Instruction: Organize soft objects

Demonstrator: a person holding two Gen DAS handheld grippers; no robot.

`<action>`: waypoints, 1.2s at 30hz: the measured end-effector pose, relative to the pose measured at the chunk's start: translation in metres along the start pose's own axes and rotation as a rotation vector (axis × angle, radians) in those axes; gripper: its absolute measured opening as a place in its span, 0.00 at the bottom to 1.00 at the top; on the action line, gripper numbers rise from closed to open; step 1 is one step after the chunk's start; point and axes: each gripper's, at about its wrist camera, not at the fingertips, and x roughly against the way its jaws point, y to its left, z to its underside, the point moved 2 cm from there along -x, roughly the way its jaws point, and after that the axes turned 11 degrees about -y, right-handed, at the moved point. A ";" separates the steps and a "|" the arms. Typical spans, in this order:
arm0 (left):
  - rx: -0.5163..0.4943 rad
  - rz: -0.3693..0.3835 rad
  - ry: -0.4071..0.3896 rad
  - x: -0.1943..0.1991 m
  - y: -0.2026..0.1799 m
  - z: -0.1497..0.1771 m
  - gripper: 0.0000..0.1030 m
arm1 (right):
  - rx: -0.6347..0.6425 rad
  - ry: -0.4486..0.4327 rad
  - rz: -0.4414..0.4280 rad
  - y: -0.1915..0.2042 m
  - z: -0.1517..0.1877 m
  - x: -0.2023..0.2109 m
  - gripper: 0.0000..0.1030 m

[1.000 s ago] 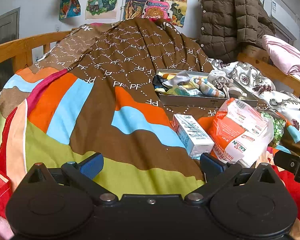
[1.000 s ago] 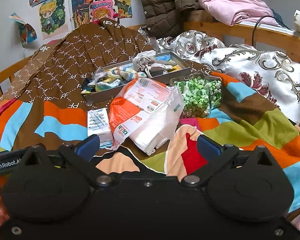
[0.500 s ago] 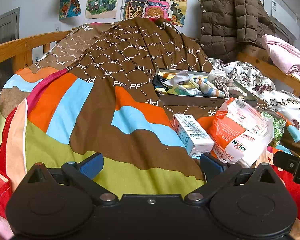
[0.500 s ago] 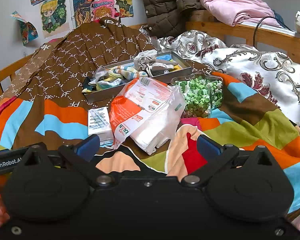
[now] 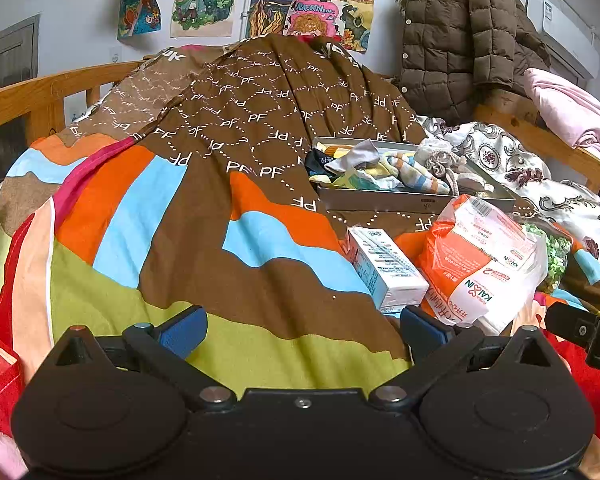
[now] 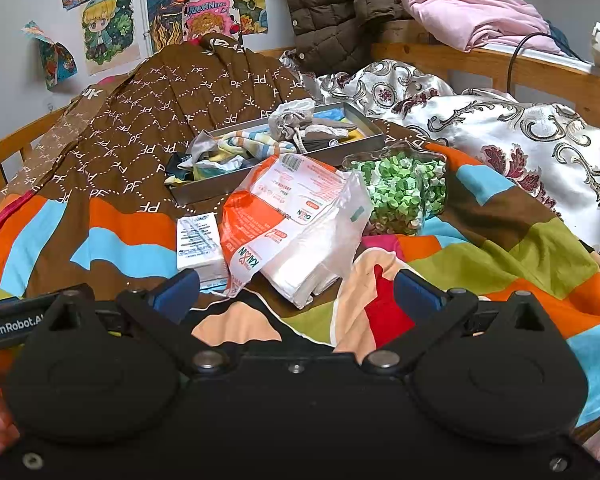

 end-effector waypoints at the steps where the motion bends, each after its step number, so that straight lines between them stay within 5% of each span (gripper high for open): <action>1: 0.000 0.000 0.000 0.000 0.000 0.000 0.99 | 0.000 0.000 0.000 0.000 0.000 0.000 1.00; 24: -0.006 0.006 0.000 0.000 0.000 0.001 0.99 | 0.001 0.001 0.001 0.003 0.001 0.000 0.99; 36: -0.024 -0.061 -0.004 0.001 0.004 0.002 0.99 | 0.000 0.003 0.002 0.003 0.002 0.000 0.99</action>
